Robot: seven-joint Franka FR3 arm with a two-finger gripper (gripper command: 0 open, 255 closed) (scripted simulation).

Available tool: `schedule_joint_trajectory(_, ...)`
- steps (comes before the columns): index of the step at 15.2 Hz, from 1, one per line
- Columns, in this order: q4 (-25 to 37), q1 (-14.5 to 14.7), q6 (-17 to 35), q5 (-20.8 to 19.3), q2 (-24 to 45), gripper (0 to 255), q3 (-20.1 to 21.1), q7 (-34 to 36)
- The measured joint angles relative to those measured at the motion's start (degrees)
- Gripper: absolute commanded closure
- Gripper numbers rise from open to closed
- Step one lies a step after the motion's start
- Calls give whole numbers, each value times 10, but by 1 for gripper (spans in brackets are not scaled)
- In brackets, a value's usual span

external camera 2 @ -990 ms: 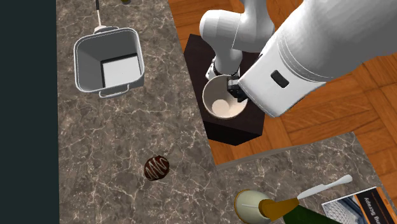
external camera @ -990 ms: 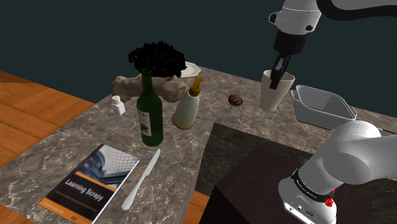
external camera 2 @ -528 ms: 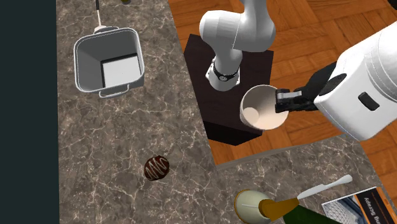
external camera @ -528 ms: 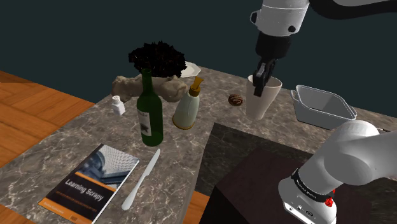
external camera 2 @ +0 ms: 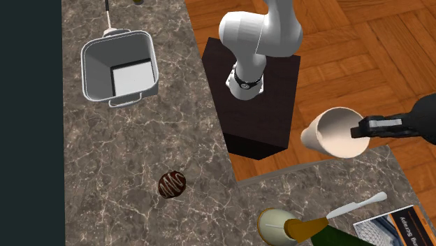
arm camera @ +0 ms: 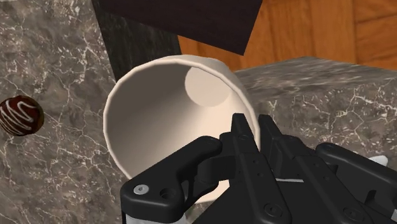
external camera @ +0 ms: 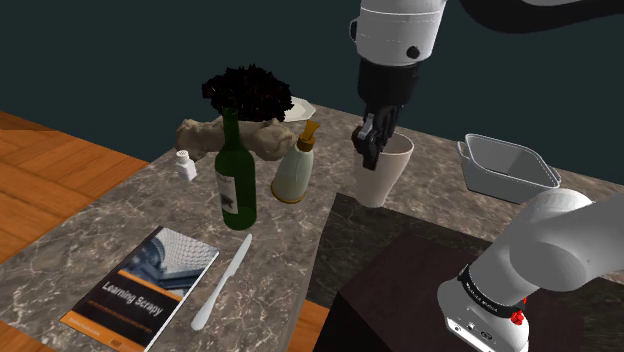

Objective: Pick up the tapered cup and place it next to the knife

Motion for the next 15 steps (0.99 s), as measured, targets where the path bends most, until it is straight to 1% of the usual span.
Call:
schedule_joint_trajectory(3, 38, -3, 6, 3, 42, 255, 43, 46)
schedule_joint_trajectory(8, 129, -13, 11, -20, 142, 255, 128, 138)
schedule_joint_trajectory(10, 178, -17, 9, -47, 200, 255, 169, 185)
schedule_joint_trajectory(11, 195, -15, 6, -58, 220, 255, 184, 205)
schedule_joint_trajectory(12, 219, -13, 5, -77, 253, 255, 205, 231)
schedule_joint_trajectory(14, 267, 3, 0, -125, 324, 255, 238, 284)
schedule_joint_trajectory(15, 297, 20, -6, -156, 368, 255, 251, 316)
